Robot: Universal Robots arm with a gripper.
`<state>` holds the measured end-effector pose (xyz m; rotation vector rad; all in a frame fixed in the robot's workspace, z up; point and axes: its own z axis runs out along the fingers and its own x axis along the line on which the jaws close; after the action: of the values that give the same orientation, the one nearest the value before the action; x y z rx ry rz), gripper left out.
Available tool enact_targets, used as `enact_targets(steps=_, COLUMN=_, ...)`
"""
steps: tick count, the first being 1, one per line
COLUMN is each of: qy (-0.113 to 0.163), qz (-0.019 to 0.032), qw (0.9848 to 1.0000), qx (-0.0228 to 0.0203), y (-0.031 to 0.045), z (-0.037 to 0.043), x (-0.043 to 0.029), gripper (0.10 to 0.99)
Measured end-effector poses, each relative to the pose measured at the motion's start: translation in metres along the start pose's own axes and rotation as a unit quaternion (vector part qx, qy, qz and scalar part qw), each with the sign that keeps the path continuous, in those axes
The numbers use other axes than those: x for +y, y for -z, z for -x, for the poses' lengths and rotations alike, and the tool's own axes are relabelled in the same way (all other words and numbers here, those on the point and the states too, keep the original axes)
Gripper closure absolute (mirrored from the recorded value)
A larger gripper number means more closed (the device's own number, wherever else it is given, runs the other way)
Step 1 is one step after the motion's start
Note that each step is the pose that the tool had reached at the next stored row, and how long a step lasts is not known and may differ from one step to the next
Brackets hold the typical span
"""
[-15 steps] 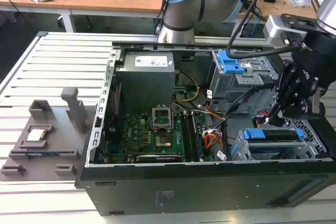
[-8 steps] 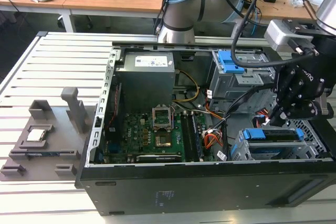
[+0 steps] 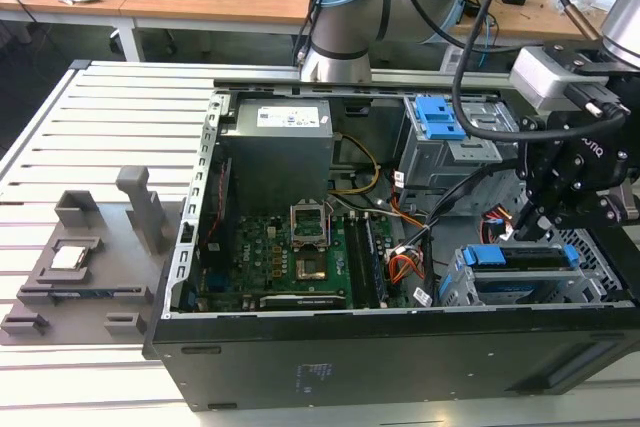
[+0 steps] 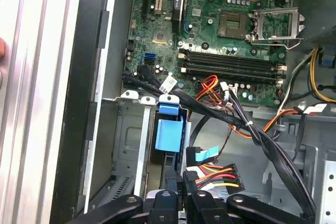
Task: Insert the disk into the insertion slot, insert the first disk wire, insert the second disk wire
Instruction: 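Insert the first disk wire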
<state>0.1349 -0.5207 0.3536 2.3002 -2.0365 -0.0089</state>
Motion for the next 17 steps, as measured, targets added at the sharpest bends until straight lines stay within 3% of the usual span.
enact_targets(steps=8, qy=0.0, qz=0.0, qw=1.0, qx=0.0, y=0.0005, z=-0.0009, x=-0.0093, gripper=0.922)
enact_targets(steps=9, qy=0.0, qz=0.0003, qw=1.0, qx=0.0, y=0.0008, z=-0.0016, x=-0.0155, gripper=0.922)
enact_targets(steps=12, qy=0.001, qz=0.0005, qw=1.0, qx=-0.0001, y=0.0012, z=-0.0026, x=-0.0248, gripper=0.922)
enact_targets(steps=17, qy=0.001, qz=0.0006, qw=1.0, qx=0.0, y=0.0014, z=-0.0028, x=-0.0264, gripper=0.922)
